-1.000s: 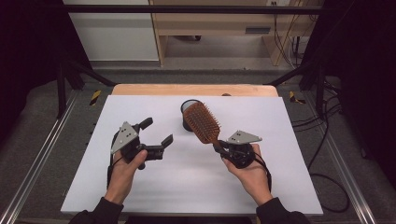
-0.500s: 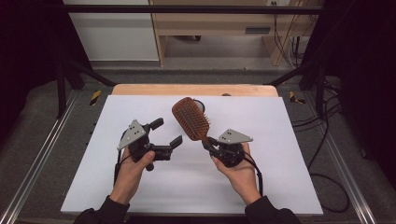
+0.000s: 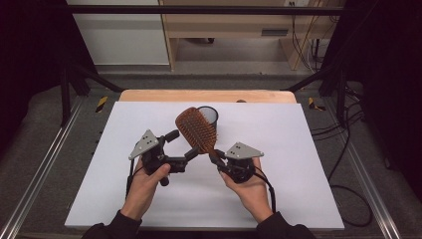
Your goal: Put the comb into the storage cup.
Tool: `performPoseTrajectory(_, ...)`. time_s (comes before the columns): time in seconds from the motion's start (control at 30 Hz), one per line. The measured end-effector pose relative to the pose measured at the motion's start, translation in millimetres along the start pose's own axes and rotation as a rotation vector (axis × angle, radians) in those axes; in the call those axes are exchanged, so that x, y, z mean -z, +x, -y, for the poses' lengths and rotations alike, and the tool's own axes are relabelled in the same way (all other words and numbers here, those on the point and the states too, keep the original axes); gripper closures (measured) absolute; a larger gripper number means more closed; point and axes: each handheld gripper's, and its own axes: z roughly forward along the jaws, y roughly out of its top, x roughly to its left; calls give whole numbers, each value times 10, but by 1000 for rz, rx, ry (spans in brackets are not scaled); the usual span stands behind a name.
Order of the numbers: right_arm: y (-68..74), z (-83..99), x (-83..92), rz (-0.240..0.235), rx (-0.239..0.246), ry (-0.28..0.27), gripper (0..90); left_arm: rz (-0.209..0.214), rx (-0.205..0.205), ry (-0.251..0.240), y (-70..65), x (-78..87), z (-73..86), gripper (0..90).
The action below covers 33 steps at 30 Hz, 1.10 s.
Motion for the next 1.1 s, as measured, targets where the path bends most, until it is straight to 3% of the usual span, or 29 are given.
performPoseTrajectory(0.47, 133, 24, -78, -33, 26, 1, 724, -5, 55, -3, 81, 11, 35, 32)
performPoseTrajectory(0.77, 179, 43, -103, -62, 27, -5, 724, -13, 165, -49, 200, 79, 15, 78)
performPoseTrajectory(1.1, 235, 61, -145, -79, 43, -4, 723, -25, 204, -59, 248, 123, -30, 158)
